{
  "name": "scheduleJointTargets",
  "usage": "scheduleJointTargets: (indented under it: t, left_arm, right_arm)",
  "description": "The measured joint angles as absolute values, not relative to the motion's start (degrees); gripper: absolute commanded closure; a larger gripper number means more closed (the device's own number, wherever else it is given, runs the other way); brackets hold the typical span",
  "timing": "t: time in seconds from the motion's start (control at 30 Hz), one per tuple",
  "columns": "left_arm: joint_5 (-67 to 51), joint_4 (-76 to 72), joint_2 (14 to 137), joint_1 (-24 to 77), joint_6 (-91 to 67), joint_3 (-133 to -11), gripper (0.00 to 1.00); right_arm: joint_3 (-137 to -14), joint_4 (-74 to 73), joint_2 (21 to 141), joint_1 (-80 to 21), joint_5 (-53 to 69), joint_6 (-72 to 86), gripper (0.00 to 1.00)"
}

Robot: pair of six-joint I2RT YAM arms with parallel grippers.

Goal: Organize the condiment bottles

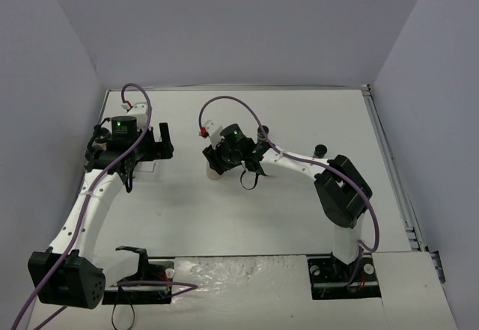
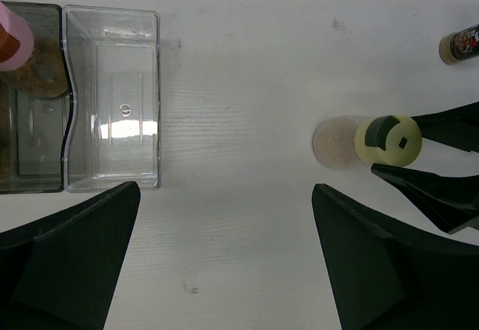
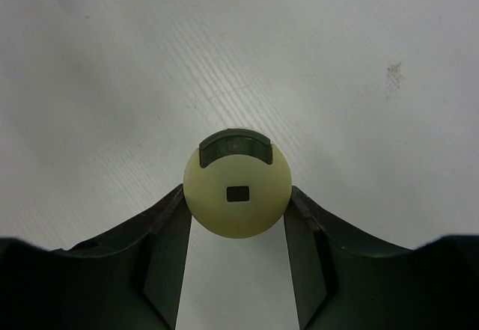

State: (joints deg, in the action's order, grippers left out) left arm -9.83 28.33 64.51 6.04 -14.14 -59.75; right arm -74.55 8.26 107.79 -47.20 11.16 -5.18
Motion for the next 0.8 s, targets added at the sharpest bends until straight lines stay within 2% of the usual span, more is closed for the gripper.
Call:
scheduleJointTargets:
  t: [0.27, 0.33, 0.53, 0.8]
  left_arm:
    - [-12.40, 27.32, 64.50, 6.03, -15.48, -59.45, 0.03]
    - [-12.90, 26.88, 64.63, 6.27, -16.24, -59.29, 0.03]
    - [-12.50, 25.89, 66.26, 11.27, -19.05, -59.31, 0.03]
    - [-5.58, 23.02, 73.79, 26.39, -22.20, -61.62, 0.03]
  right_arm:
    - [-72.51, 11.29, 107.68, -47.83, 10.87, -5.00, 0.16]
    - [-71.95, 11.00, 107.12, -47.93, 10.68, -4.76, 0.10]
    - [-68.09, 7.74, 98.70, -48.05, 7.37, -3.72, 0.02]
    - [-57.30, 4.16, 73.24, -47.17, -5.53, 1.30, 0.00]
